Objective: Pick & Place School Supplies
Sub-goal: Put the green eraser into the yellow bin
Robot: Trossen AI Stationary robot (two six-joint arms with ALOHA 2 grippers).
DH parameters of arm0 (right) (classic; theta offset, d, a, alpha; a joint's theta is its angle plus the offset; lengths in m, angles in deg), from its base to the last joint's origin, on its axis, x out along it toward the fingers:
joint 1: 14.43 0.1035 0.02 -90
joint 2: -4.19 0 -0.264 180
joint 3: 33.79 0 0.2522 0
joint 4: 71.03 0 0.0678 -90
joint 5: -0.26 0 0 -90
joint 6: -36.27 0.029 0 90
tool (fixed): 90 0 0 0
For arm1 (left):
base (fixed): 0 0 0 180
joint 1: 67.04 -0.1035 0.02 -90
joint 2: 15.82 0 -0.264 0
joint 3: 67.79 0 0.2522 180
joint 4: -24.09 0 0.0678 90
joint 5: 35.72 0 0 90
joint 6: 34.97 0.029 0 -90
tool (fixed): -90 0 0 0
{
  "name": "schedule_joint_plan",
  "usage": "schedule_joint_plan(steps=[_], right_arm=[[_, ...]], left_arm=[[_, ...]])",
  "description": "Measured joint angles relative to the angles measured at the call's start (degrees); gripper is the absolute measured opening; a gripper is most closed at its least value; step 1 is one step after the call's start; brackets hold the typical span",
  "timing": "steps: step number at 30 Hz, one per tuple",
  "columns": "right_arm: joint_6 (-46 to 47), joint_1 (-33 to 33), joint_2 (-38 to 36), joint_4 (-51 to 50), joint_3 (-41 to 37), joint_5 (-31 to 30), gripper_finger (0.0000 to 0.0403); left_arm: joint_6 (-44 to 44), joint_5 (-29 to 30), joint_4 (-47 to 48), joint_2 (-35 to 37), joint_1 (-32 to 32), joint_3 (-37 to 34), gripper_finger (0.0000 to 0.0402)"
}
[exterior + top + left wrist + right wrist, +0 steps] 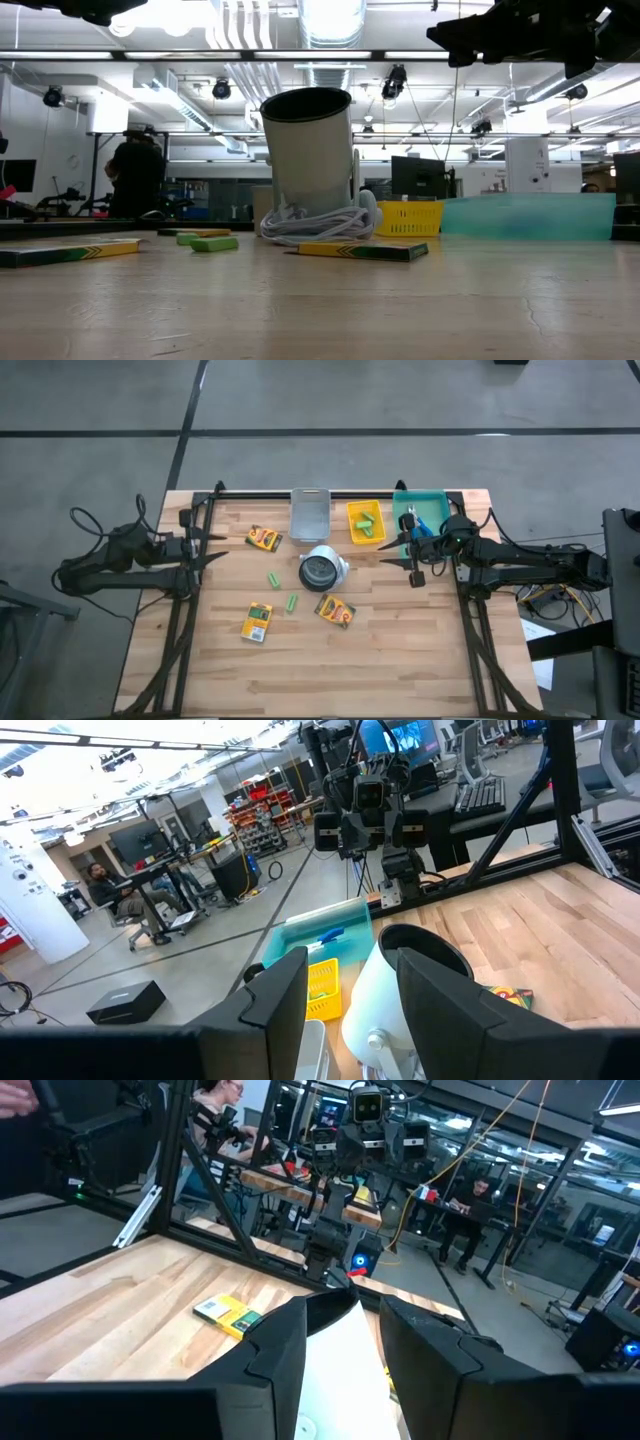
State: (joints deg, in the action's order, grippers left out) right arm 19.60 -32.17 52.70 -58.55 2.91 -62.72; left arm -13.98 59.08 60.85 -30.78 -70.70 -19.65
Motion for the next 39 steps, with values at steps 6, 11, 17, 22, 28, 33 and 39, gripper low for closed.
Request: schedule_joint_plan(steps=[6,11,17,22,28,33,39], right_arm=[[0.02,0.0,0.0,-0.02,0.0,0.0,0.0133],[0.03,0.0,0.0,-0.02,0.0,0.0,0.0133],[0.02,0.0,0.02,-0.02,0.0,0.0,0.0125],[0.02,0.0,0.02,-0.02,0.0,0.0,0.0121],[0.02,0.0,0.02,-0.27,0.0,0.0,0.0125],[0.0,-0.02,0.02,-0.37,0.0,-0.02,0.0131],[0.01,-0.02,0.02,-0.5,0.0,-0.01,0.013]], left_arm=[[4.23,0.0,0.0,-0.02,-0.01,0.0,0.0161],[6.39,0.0,0.0,0.0,0.0,0.0,0.0161],[-21.16,-1.08,-0.05,0.0,0.0,0.0,0.0161],[-54.41,3.33,-0.56,0.0,-0.02,0.0,0.0161],[-69.05,2.86,-1.51,-0.27,0.0,0.0,0.0161],[-80.96,4.68,-0.86,-1.13,0.0,0.02,0.0161],[-84.48,6.98,-0.43,-4.61,0.0,0.36,0.0161]])
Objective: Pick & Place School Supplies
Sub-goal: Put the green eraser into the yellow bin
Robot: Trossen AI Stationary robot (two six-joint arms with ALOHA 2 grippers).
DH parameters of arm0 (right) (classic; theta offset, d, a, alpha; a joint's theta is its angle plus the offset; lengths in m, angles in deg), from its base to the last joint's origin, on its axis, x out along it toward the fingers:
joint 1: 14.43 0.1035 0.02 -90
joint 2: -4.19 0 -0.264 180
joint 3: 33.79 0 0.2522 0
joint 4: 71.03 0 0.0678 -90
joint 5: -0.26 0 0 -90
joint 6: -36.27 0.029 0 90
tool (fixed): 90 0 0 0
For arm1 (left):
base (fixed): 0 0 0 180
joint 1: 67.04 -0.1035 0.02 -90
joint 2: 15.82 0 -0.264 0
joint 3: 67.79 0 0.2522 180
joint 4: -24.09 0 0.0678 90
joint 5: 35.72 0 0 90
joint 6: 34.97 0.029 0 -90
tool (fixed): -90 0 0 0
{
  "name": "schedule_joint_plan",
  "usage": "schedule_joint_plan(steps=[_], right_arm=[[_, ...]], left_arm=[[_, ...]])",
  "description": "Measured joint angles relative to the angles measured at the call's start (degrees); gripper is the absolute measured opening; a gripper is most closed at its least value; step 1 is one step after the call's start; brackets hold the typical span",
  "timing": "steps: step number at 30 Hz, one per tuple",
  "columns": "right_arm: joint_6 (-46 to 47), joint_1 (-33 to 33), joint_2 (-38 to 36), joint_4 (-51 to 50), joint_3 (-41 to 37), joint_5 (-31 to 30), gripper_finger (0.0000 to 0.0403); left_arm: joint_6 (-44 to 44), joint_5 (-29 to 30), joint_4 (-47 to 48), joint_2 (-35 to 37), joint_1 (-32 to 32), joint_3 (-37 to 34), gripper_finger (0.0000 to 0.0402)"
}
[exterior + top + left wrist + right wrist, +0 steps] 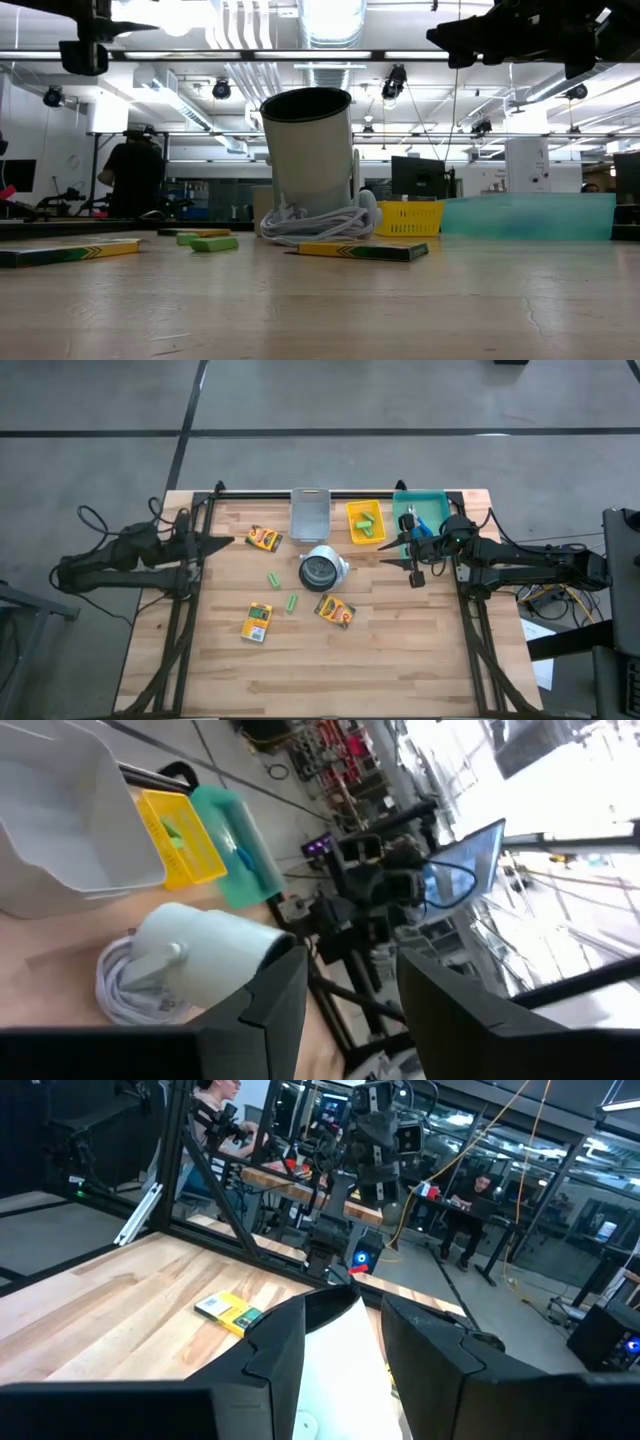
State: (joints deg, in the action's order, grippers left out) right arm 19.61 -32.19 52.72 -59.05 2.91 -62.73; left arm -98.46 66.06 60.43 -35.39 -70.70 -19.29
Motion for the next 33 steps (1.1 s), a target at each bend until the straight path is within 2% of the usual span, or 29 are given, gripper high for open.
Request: schedule_joint_plan(steps=[11,14,18,26,29,33], right_arm=[[-0.03,0.0,0.0,-0.17,0.0,-0.01,0.0118],[-0.01,0.0,0.0,-0.2,0.0,-0.01,0.0119],[-0.03,0.0,0.0,-0.2,0.0,-0.01,0.0124],[-0.02,0.0,0.0,-0.22,0.0,0.0,0.0129],[-0.01,0.0,0.0,-0.22,0.0,0.01,0.0125],[-0.02,0.0,0.0,-0.22,0.0,-0.01,0.0119]], left_arm=[[-1.49,1.38,1.05,-8.6,0.0,4.62,0.0161],[-3.7,2.61,5.72,-12.57,0.0,7.4,0.0161],[-11.19,3.99,13.91,-19.09,-0.02,11.39,0.0161],[-31.76,8.27,15.1,-33.6,-0.02,14.95,0.0161],[-38.67,7.19,18.03,-39.21,-0.02,15.8,0.0161],[-42.86,6.8,21.73,-44.5,-0.68,19.29,0.0161]])
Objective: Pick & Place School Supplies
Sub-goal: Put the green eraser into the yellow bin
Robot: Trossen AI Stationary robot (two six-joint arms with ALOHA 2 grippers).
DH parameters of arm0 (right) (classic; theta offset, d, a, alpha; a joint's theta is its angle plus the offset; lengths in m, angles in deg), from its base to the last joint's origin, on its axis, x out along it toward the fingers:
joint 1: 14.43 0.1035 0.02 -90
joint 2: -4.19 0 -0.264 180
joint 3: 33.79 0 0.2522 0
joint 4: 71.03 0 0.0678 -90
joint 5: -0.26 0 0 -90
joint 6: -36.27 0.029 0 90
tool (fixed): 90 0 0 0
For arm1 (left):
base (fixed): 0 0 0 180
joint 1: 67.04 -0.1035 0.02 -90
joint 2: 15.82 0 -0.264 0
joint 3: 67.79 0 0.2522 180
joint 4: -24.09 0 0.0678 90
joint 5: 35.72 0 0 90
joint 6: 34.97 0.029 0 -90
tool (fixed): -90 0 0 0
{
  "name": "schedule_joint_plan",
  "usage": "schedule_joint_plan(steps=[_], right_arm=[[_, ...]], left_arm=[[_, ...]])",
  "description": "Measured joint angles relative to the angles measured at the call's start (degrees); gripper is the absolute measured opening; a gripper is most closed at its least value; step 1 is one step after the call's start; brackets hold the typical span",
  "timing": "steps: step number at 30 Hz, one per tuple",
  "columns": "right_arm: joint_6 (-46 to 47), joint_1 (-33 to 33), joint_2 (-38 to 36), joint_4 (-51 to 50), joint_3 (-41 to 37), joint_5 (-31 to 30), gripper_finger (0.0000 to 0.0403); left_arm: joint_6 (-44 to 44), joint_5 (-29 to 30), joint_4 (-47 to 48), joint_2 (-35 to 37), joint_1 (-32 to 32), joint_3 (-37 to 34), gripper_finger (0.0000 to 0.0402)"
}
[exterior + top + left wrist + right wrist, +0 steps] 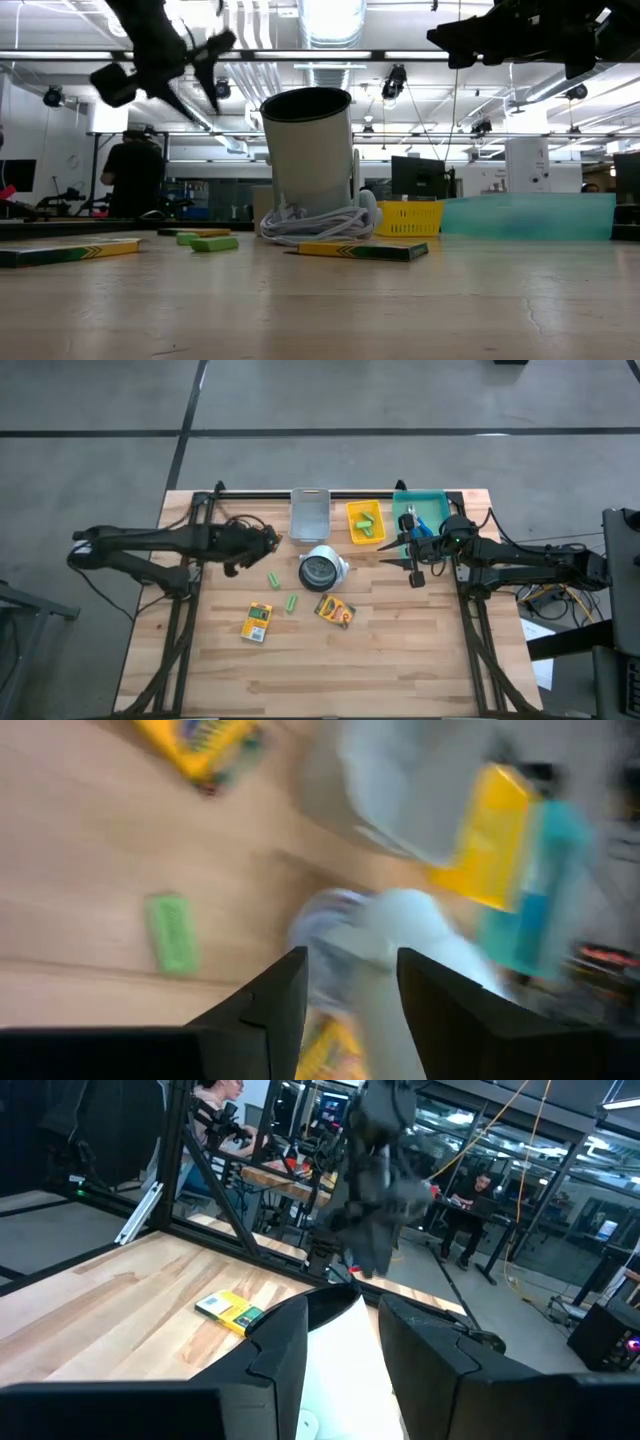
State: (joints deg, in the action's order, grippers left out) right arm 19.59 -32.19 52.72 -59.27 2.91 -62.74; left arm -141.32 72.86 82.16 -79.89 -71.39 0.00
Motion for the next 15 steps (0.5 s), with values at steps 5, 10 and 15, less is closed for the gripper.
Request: schedule_joint_plan(steps=[5,10,15], right_arm=[[0.0,0.0,0.0,0.0,0.0,0.0,0.012],[0.01,0.0,0.0,-0.02,0.0,0.0,0.0127],[0.04,0.0,0.0,-0.02,0.0,0.01,0.013]], left_arm=[[-2.06,-5.5,6.81,-5.71,-0.69,3.79,0.0161],[-2.6,-9.13,9.31,-10.18,-1.05,4.11,0.0161],[-0.5,-11.66,7.36,-13.01,-1.44,4.1,0.017]])
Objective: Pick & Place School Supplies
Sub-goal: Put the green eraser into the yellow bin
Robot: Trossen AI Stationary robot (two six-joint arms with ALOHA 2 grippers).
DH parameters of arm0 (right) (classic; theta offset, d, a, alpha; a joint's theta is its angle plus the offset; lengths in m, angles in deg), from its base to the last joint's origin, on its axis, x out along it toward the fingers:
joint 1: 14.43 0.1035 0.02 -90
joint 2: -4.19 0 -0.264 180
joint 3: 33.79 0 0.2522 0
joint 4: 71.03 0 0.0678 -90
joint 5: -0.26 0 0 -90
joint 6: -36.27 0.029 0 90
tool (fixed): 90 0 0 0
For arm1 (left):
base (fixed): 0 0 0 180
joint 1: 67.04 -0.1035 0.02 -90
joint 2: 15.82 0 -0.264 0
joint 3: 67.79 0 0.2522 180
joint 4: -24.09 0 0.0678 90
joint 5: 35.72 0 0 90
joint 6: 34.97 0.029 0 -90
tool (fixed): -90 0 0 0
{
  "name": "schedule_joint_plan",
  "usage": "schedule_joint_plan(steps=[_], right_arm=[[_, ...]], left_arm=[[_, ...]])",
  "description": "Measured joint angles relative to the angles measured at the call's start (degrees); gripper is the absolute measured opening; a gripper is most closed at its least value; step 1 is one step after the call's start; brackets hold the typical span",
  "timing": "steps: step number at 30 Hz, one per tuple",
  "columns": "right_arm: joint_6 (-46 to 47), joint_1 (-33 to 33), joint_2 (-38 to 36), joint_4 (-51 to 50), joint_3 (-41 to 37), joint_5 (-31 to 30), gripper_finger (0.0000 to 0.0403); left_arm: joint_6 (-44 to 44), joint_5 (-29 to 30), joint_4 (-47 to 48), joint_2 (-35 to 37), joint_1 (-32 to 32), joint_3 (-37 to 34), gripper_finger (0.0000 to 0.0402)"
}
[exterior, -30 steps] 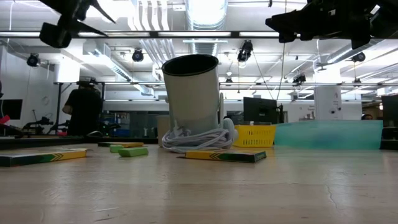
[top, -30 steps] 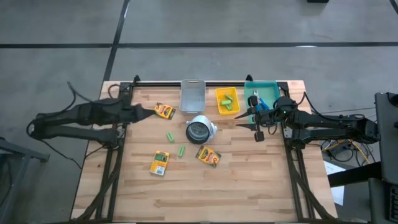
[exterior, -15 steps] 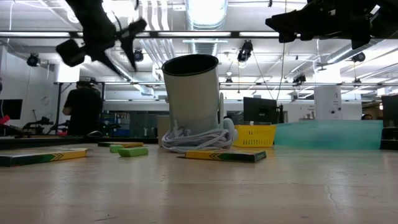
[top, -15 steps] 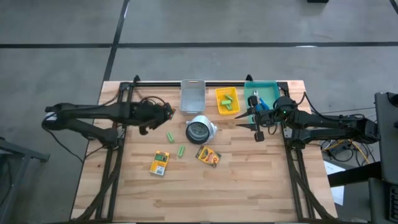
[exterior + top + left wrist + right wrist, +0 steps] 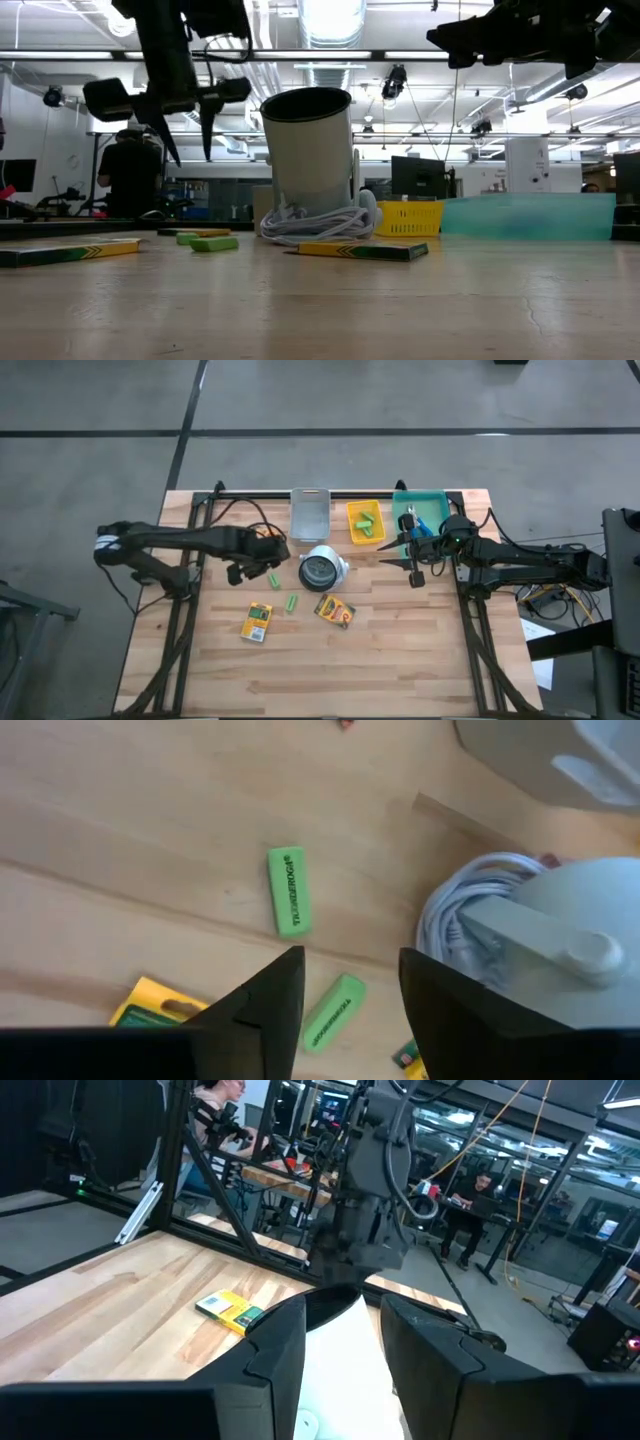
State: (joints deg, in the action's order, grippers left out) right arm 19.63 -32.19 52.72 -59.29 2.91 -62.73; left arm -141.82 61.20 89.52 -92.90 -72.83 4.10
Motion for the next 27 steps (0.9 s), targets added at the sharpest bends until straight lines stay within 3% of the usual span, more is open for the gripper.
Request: schedule_joint_plan(steps=[19,27], right_arm=[[-0.02,0.0,0.0,0.0,0.0,-0.01,0.0121],[-0.02,0.0,0.0,-0.02,0.0,-0.01,0.0125]], left_arm=[[-0.36,-3.11,-1.04,-8.87,-1.01,-0.28,0.026],[-1.35,-3.13,-2.31,-13.74,-1.24,-0.28,0.0258]])
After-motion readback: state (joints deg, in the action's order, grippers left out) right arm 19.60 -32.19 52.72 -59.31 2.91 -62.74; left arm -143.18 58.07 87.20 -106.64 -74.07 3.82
